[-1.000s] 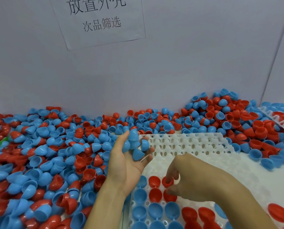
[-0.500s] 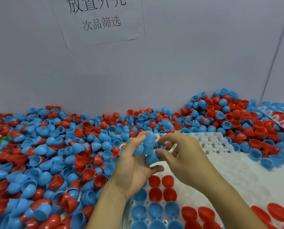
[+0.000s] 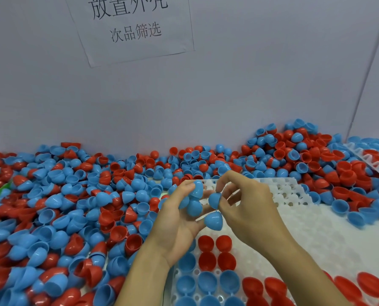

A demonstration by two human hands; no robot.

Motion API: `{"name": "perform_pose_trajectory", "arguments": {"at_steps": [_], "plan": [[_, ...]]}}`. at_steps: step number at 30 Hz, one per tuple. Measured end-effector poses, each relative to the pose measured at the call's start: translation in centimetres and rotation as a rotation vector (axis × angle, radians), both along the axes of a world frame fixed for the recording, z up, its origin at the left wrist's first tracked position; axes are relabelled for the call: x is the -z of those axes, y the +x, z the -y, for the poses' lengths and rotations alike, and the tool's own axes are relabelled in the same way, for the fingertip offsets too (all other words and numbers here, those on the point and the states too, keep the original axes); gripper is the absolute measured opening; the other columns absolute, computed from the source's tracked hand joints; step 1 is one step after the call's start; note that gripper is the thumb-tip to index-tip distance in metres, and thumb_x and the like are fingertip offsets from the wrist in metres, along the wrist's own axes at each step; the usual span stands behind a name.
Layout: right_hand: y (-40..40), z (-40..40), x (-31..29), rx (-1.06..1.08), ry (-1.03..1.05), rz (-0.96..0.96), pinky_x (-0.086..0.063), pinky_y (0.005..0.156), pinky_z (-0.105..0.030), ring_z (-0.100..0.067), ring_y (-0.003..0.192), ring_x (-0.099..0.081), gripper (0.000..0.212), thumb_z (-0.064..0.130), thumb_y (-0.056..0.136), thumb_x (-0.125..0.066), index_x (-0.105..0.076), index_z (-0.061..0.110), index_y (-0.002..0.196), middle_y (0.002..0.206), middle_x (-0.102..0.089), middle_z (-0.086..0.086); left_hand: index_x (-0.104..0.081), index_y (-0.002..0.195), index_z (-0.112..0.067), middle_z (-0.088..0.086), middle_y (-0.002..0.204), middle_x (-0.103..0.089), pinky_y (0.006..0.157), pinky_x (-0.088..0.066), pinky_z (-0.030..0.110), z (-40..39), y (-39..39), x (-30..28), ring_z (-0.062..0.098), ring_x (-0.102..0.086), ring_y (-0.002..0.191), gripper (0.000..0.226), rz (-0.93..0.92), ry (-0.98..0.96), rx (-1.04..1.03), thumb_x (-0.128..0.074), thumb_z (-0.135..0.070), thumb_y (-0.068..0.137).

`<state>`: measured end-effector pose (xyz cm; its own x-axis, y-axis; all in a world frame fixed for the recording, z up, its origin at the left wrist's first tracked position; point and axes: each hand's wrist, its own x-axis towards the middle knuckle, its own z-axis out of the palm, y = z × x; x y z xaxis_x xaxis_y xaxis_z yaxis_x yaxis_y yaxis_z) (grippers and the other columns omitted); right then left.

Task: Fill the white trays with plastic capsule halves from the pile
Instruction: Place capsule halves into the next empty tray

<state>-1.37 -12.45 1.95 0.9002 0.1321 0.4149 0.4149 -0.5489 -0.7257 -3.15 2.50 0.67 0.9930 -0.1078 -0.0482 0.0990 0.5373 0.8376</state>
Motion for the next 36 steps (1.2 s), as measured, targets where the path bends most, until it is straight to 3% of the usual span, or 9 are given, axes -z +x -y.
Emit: {"name": "perform_pose_trajectory", "arguments": {"at_steps": [2,4,6,10,16,21,26,34,36], "plan": [[-0.1,-0.1,0.1,0.010,0.008,0.034,-0.048,0.047,-0.010,0.007,0.074,-0.062,0.033,0.009,0.086,-0.071,-0.053,0.037,0.082,0.068,-0.061,0.011,-0.046,0.137,0.005,0.028,0.129,-0.063,0.084,-0.059,0.047,0.0,0.0,0.0,0.034,-0.068,0.107,0.059,0.007,-0.020,0.043,-0.065,-0.029,0.092],[-0.1,-0.2,0.1,0.018,0.032,0.066,-0.050,0.047,-0.013,0.003,0.073,-0.062,0.034,0.007,0.085,-0.071,-0.051,0.034,0.084,0.066,-0.060,0.009,-0.053,0.128,0.000,0.026,0.126,-0.063,0.077,-0.059,0.043,0.0,0.1,0.1,0.031,-0.070,0.101,0.046,0.022,-0.029,0.067,-0.063,-0.028,0.092],[-0.1,-0.3,0.0,0.033,0.043,0.110,-0.050,0.054,-0.013,-0.002,0.073,-0.061,0.032,0.004,0.083,-0.070,-0.052,0.031,0.080,0.063,-0.059,0.008,-0.056,0.120,-0.010,0.021,0.122,-0.065,0.077,-0.059,0.044,0.1,0.2,0.2,0.029,-0.071,0.097,0.037,0.040,0.002,0.062,-0.067,-0.029,0.090],[-0.1,-0.4,0.0,0.017,0.076,0.116,-0.049,0.058,-0.009,-0.001,0.073,-0.061,0.030,0.004,0.082,-0.072,-0.057,0.029,0.074,0.062,-0.059,0.009,-0.059,0.112,-0.008,0.019,0.113,-0.070,0.078,-0.060,0.043,0.4,0.4,0.5,0.030,-0.072,0.095,0.034,0.057,0.111,0.010,-0.070,-0.026,0.085],[-0.1,-0.3,-0.1,-0.033,0.095,0.120,-0.047,0.057,-0.007,0.002,0.072,-0.063,0.026,0.009,0.084,-0.074,-0.061,0.032,0.081,0.064,-0.063,0.013,-0.057,0.124,-0.004,0.023,0.124,-0.068,0.082,-0.060,0.043,0.3,0.5,0.7,0.035,-0.069,0.112,0.047,0.046,0.059,-0.039,-0.070,-0.021,0.083],[-0.4,0.1,-0.2,-0.118,-0.100,0.130,-0.046,0.064,-0.012,0.000,0.082,-0.056,0.020,0.023,0.082,-0.078,-0.071,0.039,0.090,0.080,-0.059,0.020,-0.052,0.135,-0.001,0.023,0.124,-0.067,0.083,-0.061,0.041,0.2,0.7,0.8,0.032,-0.070,0.106,0.057,0.018,0.019,-0.097,-0.071,-0.020,0.084],[-0.2,-0.3,0.0,-0.105,-0.197,0.094,-0.038,0.066,-0.014,0.002,0.077,-0.050,0.015,0.030,0.082,-0.078,-0.077,0.036,0.096,0.082,-0.055,0.020,-0.058,0.119,-0.004,0.015,0.102,-0.071,0.074,-0.060,0.035,0.4,0.5,0.8,0.023,-0.072,0.088,0.047,0.057,0.051,-0.056,-0.072,-0.023,0.079],[-0.2,0.6,-1.0,-0.070,-0.283,0.080,-0.045,0.066,-0.018,-0.002,0.075,-0.052,0.016,0.033,0.084,-0.076,-0.078,0.031,0.099,0.083,-0.055,0.021,-0.056,0.127,-0.012,0.023,0.115,-0.070,0.079,-0.060,0.041,0.4,0.6,0.6,0.028,-0.072,0.098,0.050,0.007,0.005,-0.117,-0.073,-0.022,0.081],[-0.1,1.8,-1.7,-0.072,-0.350,0.030,-0.043,0.063,-0.017,-0.002,0.075,-0.053,0.015,0.034,0.084,-0.076,-0.077,0.032,0.099,0.083,-0.055,0.021,-0.058,0.124,-0.011,0.019,0.097,-0.070,0.077,-0.061,0.039,0.1,0.7,0.7,0.027,-0.074,0.091,0.041,-0.010,-0.045,-0.173,-0.071,-0.017,0.086]]}}
